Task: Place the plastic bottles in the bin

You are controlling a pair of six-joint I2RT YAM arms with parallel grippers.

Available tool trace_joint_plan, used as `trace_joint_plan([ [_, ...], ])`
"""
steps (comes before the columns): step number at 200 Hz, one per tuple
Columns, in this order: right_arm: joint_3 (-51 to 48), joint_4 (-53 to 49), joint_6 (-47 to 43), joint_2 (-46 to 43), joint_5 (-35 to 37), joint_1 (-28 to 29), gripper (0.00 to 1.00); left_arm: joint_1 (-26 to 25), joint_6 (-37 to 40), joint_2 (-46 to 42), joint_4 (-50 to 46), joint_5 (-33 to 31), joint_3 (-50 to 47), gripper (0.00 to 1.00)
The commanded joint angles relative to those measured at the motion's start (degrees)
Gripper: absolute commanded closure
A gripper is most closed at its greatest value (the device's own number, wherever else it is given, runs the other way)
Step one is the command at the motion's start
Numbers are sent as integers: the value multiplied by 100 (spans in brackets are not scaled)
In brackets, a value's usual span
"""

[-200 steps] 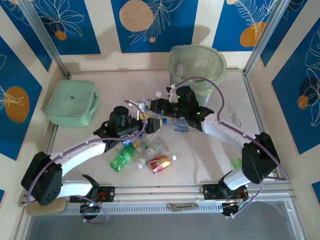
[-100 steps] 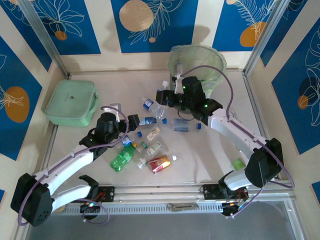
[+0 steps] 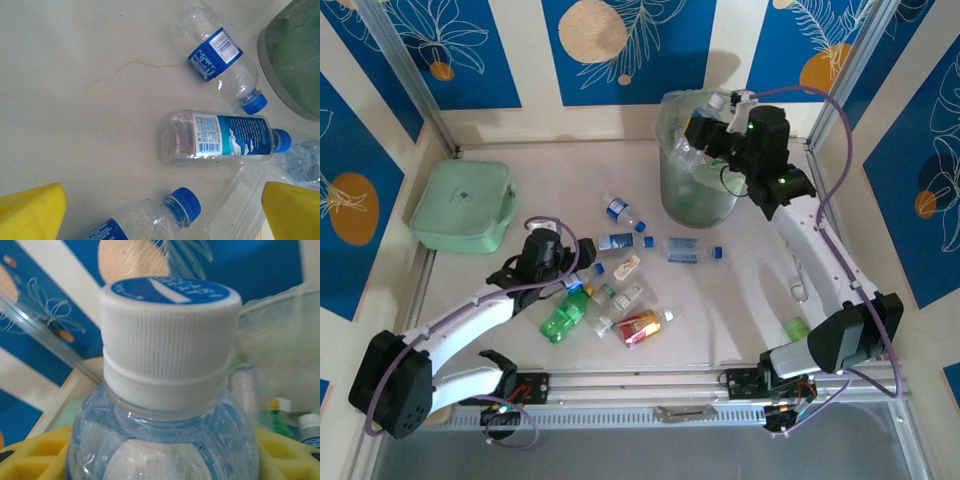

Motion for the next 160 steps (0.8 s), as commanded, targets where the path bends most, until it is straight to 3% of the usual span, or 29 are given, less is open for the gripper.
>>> trace_joint_plan([
  [1, 116, 410, 231, -101, 8, -337, 43, 41, -75, 64, 95, 202, 40, 1],
  [44, 193, 552, 157, 300, 310, -735, 42, 40, -83, 94, 155, 271, 27, 1],
  [122, 1228, -309, -163, 1581, 172, -638, 37, 40, -51, 132, 198, 352, 106, 1],
  [160, 1677, -664, -259, 1891, 198, -571, 23, 40, 13, 62, 125, 313, 90, 1],
])
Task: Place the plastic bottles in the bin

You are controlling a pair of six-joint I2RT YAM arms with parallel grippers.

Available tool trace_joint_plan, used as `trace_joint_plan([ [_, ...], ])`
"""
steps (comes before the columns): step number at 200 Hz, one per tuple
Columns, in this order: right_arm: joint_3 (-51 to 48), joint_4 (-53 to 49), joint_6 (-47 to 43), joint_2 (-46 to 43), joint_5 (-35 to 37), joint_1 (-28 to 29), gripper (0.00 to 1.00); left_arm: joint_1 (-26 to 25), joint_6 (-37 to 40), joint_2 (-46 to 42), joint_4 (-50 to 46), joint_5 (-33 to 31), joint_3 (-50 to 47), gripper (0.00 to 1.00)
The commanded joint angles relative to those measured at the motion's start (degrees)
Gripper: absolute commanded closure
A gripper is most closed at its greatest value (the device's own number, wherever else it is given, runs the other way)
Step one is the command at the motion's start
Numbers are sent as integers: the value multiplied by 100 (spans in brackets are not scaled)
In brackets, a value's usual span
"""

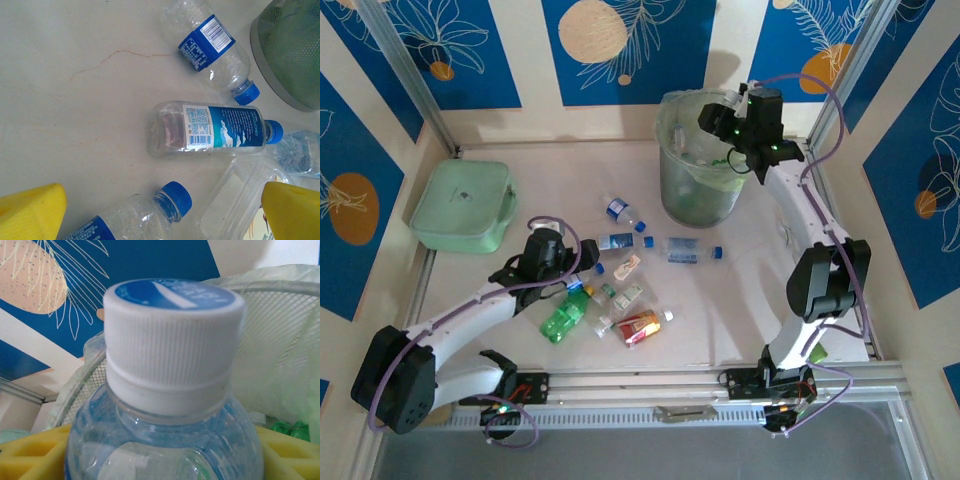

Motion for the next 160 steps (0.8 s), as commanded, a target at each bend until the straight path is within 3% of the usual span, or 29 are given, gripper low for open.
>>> trace_joint_plan([
  [1, 443, -245, -152, 65, 4, 54, 23, 38, 31, -70, 21, 46, 89, 0],
  [31, 759, -420, -239, 77, 56, 83, 14, 38, 59, -116, -4, 11, 65, 1],
  [88, 862, -556, -482, -534, 28, 239, 10, 38, 106, -92, -7, -18, 120, 1],
  [118, 349, -549, -535, -1154, -240, 448, 8, 38, 197, -108, -137, -67, 196, 1],
  [142, -293, -563, -611, -1720, -352, 754, 0, 47, 300, -224, -372, -153, 234, 1],
  [160, -946, -484, -630, -2165, -325, 1044, 1, 47, 389, -371, -637, -223, 243, 1],
])
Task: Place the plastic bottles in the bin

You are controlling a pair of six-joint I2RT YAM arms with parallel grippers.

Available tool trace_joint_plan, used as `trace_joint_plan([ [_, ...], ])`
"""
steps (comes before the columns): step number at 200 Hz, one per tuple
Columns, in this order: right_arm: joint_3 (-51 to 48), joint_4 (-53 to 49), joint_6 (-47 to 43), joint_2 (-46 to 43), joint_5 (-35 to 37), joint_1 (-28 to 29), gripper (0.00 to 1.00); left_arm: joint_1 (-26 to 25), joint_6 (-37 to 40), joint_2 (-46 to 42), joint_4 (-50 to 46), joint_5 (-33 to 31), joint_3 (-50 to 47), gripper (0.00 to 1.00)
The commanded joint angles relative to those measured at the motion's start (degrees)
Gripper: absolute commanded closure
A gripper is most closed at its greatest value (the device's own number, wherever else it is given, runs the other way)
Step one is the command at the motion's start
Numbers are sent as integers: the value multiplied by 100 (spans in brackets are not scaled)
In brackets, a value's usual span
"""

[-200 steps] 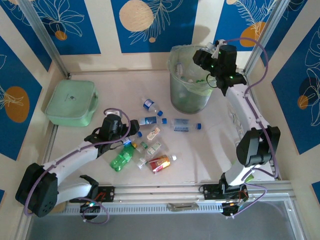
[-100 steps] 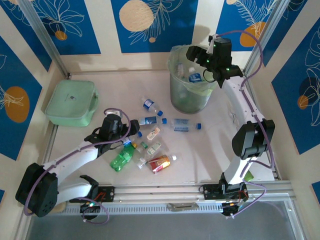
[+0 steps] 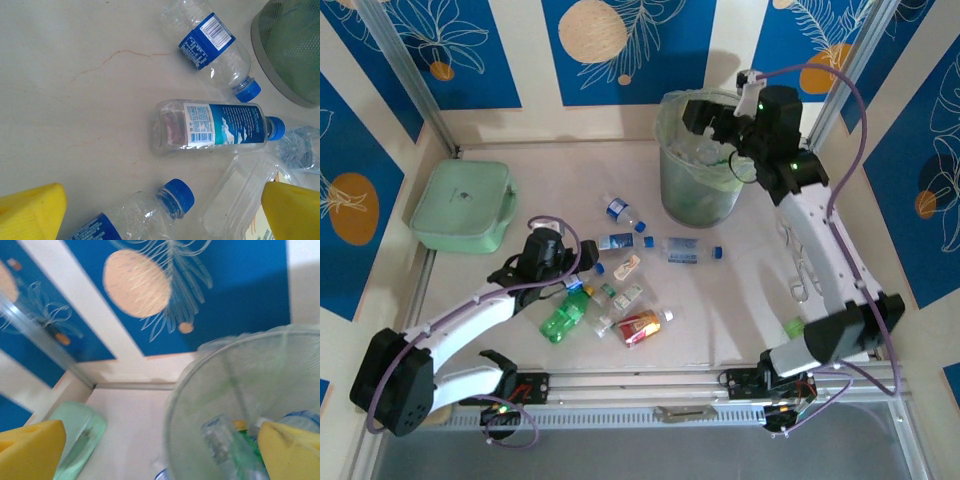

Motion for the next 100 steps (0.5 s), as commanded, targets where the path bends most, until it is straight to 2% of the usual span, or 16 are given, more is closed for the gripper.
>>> trace_joint_plan([
  [1, -706, 5, -146, -449, -131, 316, 1, 47, 226, -269, -436, -195, 190, 1],
  [54, -2592, 268, 511, -1234, 116, 1027, 1, 64, 715, -660, -1464, -286, 175, 1],
  [77, -3309, 795, 1047, -1360, 195, 1269, 1, 63, 846, -758, -1954, -259, 142, 1],
  [100, -3541, 1002, 1288, -1239, 219, 1445, 1, 64, 754, -893, -2256, -197, 24, 1],
])
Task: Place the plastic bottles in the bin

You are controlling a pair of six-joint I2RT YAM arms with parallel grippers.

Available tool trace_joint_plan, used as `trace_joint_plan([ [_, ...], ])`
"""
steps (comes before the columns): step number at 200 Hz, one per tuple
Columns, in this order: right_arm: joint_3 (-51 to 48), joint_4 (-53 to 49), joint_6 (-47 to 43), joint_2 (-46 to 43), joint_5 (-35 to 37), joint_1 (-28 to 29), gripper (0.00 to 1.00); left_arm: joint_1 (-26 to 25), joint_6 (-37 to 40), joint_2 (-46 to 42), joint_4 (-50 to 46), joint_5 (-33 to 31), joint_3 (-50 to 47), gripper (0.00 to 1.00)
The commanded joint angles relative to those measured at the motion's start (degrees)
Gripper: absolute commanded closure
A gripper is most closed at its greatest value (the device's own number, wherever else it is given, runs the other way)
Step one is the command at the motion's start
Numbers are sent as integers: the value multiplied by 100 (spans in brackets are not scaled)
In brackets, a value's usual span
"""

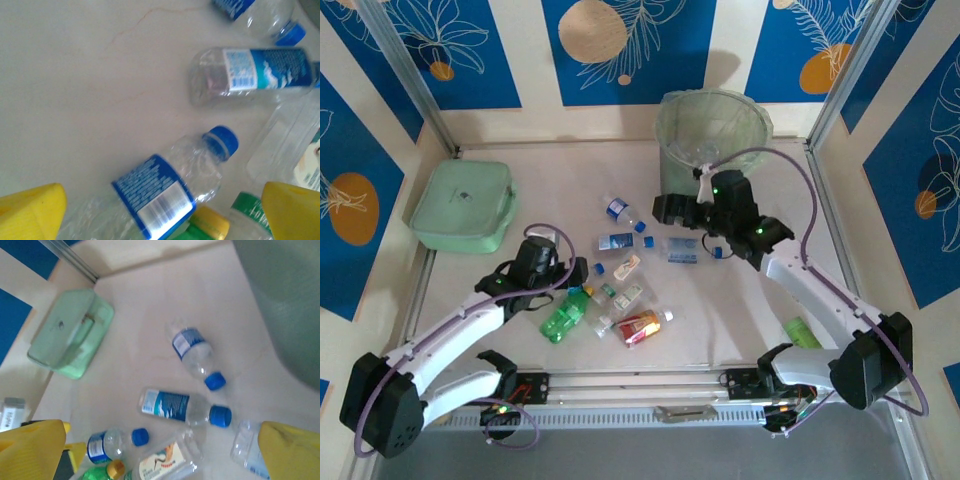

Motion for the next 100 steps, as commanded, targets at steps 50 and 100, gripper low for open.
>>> trace_joint_plan([
  [50, 103, 414, 547, 302, 220, 320, 1, 49, -614, -790, -1163, 722, -431, 1],
  [100, 185, 500, 680, 552, 111, 340, 1, -43, -830, -1086, -1775, 1215, -552, 1],
])
